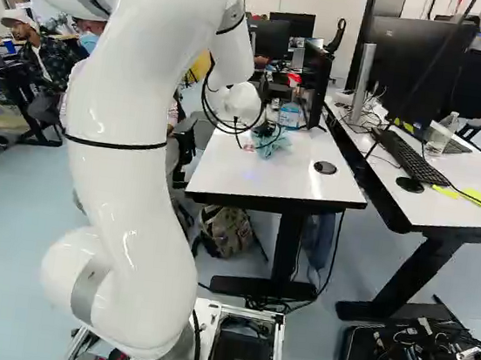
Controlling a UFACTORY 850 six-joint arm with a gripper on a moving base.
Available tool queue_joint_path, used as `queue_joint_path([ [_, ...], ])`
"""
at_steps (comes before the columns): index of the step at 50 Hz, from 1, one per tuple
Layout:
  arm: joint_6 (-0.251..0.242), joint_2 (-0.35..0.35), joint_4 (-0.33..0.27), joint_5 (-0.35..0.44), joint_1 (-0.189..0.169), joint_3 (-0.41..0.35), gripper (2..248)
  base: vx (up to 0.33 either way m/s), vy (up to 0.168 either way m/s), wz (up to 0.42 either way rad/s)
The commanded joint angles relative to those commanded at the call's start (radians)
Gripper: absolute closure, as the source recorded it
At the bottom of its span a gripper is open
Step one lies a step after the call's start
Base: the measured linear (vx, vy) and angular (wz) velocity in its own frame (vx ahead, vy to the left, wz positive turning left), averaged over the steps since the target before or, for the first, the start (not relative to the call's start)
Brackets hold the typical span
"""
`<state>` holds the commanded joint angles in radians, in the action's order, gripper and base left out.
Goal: Clean the table with the green towel
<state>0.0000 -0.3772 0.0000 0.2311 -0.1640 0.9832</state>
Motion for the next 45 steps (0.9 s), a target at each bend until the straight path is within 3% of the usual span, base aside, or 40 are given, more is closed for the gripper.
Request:
queue_joint_path([
  [25,0.000,0.099,0.000,0.000,0.036,-0.122,222,0.000,0.000,0.000],
  [45,0.000,0.190,0.000,0.000,0.033,-0.227,222,0.000,0.000,0.000],
])
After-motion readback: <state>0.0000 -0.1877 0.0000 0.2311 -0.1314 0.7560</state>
